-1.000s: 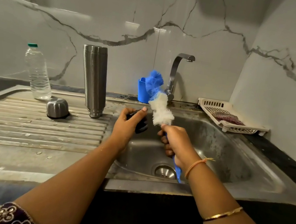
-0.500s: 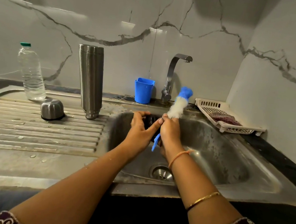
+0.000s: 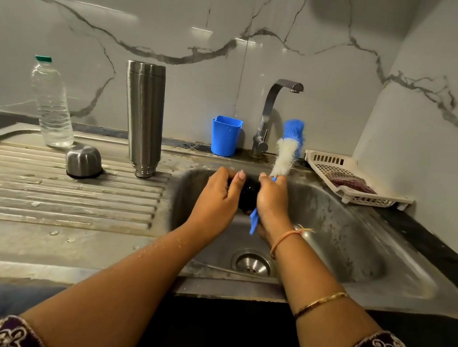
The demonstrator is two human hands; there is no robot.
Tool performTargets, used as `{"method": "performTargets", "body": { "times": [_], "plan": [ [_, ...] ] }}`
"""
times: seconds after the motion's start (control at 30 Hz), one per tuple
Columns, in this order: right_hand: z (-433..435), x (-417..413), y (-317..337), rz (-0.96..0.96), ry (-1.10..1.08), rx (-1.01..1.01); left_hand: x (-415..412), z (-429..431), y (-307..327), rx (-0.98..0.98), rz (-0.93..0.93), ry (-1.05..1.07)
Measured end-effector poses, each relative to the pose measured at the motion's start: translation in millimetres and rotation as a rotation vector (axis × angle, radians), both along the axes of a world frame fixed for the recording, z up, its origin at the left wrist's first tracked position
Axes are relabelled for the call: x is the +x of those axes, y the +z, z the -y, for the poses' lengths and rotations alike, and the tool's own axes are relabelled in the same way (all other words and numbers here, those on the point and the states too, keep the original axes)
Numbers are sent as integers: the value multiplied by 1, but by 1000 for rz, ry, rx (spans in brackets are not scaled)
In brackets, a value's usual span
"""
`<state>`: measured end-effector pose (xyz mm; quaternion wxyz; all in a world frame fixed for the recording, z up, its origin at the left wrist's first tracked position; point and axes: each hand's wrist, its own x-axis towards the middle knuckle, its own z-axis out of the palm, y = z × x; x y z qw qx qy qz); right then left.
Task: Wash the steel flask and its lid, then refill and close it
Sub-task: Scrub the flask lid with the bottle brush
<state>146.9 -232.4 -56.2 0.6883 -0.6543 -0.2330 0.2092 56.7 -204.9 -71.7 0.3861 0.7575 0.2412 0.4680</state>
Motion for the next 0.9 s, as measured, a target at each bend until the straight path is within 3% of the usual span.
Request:
{"method": "performTargets", "body": {
  "times": [0.17, 0.27, 0.37, 0.43, 0.53, 0.73, 0.9],
  "plan": [
    [3, 3, -1, 77, -20, -28, -1, -1, 1, 30, 39, 45],
    [4, 4, 1, 27, -5, -29, -2, -2, 1, 19, 34, 33],
    [9, 9, 1, -39, 91, 8, -2, -7, 0, -136, 71, -97],
    [17, 12, 3, -211, 170, 87, -5, -10, -1, -229, 51, -275],
    [25, 15, 4, -436, 275, 170, -10, -10, -3, -108, -137, -391],
    [33, 8, 11, -439, 406, 176, -15, -9, 0, -44, -53, -307],
    [38, 9, 9, -255, 328, 91, -16, -12, -1, 26, -97, -194]
  ]
}}
